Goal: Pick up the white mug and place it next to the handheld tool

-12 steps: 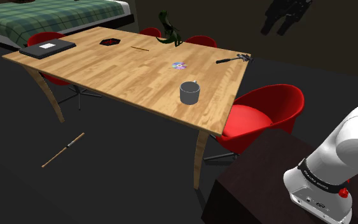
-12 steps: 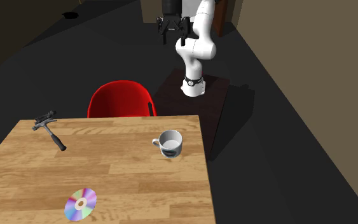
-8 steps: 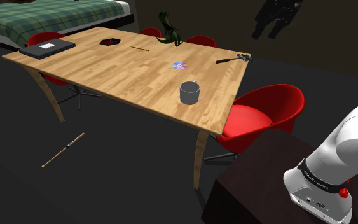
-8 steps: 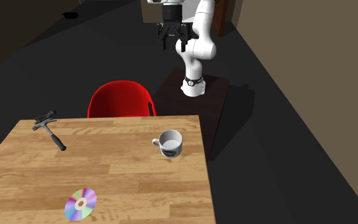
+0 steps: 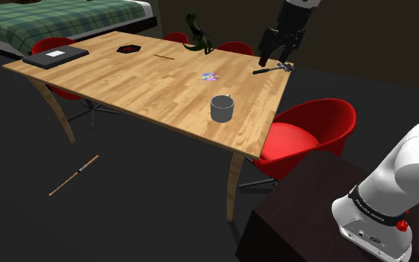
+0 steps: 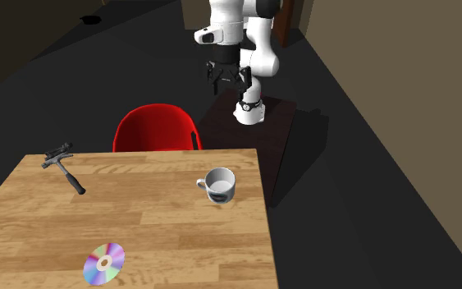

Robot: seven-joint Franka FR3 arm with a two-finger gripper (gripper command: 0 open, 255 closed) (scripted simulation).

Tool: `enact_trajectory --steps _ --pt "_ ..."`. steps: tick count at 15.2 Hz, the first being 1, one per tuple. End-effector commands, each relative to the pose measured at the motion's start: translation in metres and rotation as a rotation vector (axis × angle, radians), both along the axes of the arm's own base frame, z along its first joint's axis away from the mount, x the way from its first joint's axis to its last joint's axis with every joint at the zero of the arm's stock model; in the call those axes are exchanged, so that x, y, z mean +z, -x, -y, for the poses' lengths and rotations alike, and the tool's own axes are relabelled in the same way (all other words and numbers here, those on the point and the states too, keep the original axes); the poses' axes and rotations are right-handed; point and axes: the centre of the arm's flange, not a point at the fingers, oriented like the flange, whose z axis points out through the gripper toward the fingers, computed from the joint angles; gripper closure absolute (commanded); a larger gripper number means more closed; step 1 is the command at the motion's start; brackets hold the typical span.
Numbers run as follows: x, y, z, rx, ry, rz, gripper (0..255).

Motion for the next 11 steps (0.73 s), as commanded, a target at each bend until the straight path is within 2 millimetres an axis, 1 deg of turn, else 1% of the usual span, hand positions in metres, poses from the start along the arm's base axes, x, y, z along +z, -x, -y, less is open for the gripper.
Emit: enact_trajectory --steps 1,11 --pt "-0.018 -0.019 -0.008 0.008 0.012 -0.012 0" --pt "-0.109 -0.112 -0.059 0.043 0.070 -0.073 0"
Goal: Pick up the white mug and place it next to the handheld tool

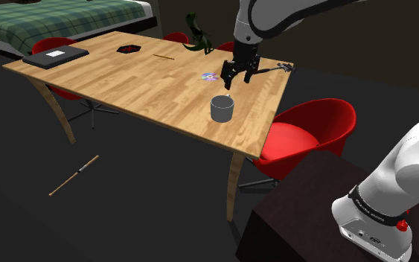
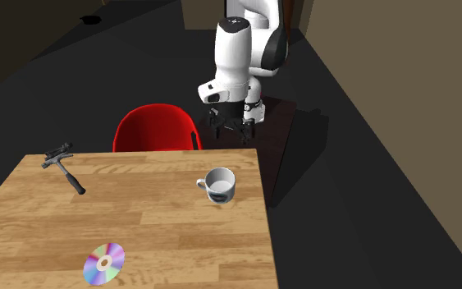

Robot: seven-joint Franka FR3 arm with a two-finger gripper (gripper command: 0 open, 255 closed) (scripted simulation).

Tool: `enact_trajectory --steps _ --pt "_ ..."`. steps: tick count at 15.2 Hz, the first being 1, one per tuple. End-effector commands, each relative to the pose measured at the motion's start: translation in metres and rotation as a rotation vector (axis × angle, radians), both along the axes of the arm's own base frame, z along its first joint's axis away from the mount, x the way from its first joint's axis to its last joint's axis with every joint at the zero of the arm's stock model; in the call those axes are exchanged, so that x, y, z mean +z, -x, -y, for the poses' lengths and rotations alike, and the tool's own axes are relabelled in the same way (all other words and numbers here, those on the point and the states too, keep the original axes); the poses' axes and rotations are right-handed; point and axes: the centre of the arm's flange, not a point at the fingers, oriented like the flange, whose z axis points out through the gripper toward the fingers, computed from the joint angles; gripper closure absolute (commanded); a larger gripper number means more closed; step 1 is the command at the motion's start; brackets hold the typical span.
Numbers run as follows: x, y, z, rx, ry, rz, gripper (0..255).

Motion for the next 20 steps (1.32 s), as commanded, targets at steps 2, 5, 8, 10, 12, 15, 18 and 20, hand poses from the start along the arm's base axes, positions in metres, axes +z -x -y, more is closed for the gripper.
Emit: enact_trajectory --steps 2,5,8,10,12,15,18,20 --pt "-0.031 -0.026 -0.016 0.011 0.017 -0.018 0" --pt "-0.061 -0.052 -0.031 0.022 0.035 -0.037 0" --pt "-0.091 -0.078 -0.046 0.032 0.052 -0.055 0" --pt "-0.103 -0.087 -0.051 0.037 0.059 -0.062 0" --pt "-0.113 -0.087 -0.051 0.037 0.059 -0.062 0" --pt "-0.129 -0.088 -0.050 0.037 0.059 -0.062 0" --pt "-0.143 -0.089 -0.049 0.037 0.059 -0.062 0" --pt "-0.143 -0.089 -0.049 0.037 0.059 -0.062 0"
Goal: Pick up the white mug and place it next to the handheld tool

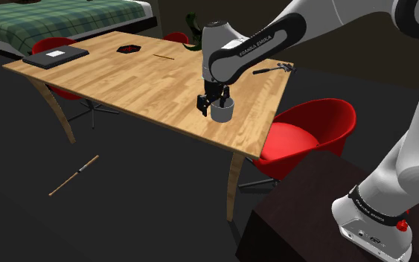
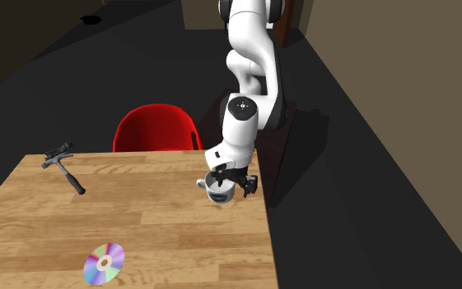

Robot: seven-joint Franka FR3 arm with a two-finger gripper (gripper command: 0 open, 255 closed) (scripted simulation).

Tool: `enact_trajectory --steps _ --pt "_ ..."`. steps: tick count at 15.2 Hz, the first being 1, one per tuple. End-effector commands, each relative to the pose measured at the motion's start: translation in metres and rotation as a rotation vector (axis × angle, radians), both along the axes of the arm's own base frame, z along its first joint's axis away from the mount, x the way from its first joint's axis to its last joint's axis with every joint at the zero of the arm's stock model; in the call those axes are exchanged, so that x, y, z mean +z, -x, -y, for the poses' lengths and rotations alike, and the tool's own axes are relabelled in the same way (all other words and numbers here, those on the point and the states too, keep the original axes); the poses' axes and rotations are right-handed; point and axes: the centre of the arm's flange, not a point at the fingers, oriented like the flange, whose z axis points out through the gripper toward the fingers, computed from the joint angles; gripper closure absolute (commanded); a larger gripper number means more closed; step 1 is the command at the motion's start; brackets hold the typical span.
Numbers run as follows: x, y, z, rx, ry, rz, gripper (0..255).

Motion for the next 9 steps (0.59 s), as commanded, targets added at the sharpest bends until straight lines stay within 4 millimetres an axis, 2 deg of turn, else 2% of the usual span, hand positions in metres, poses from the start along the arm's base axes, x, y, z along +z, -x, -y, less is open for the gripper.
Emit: enact_trajectory --steps 1,5,6,9 --pt "-0.0006 -0.0001 -0.0001 0.000 0.000 0.000 0" --pt "-0.0005 -0.0001 -0.0001 0.000 0.000 0.000 0" --pt "-0.0005 -0.0001 -0.0001 0.000 0.000 0.000 255" --pt "-0.0005 -0.0001 -0.0001 0.000 0.000 0.000 255"
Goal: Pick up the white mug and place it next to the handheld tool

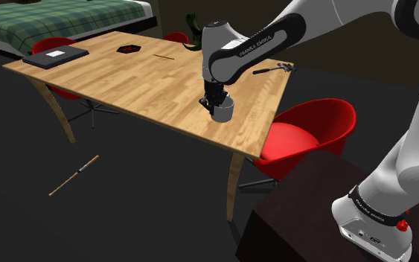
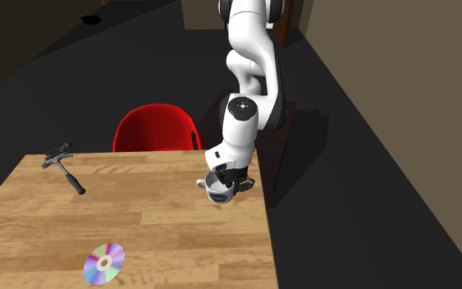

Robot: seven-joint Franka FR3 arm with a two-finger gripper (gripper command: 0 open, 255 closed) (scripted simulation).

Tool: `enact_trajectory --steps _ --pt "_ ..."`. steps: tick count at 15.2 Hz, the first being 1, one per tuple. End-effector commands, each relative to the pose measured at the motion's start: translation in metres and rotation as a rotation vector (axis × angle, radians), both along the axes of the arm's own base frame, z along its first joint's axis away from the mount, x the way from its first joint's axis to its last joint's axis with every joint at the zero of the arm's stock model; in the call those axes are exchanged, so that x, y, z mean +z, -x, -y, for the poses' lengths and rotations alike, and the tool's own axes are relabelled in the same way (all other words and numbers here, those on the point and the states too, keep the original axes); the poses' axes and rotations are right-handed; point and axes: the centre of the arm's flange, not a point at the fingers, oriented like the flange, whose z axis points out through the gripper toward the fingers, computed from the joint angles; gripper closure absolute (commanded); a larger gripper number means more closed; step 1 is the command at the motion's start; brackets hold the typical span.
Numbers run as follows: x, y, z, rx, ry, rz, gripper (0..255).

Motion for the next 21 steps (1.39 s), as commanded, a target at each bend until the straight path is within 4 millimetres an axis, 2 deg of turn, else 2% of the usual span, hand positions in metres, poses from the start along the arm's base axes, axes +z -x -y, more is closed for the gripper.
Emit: enact_trajectory --steps 1,6,21 --pt "0.000 0.000 0.000 0.000 0.000 0.000 255" --pt "0.000 0.000 0.000 0.000 0.000 0.000 255" --pt "0.079 0.000 0.000 0.000 0.000 0.000 255"
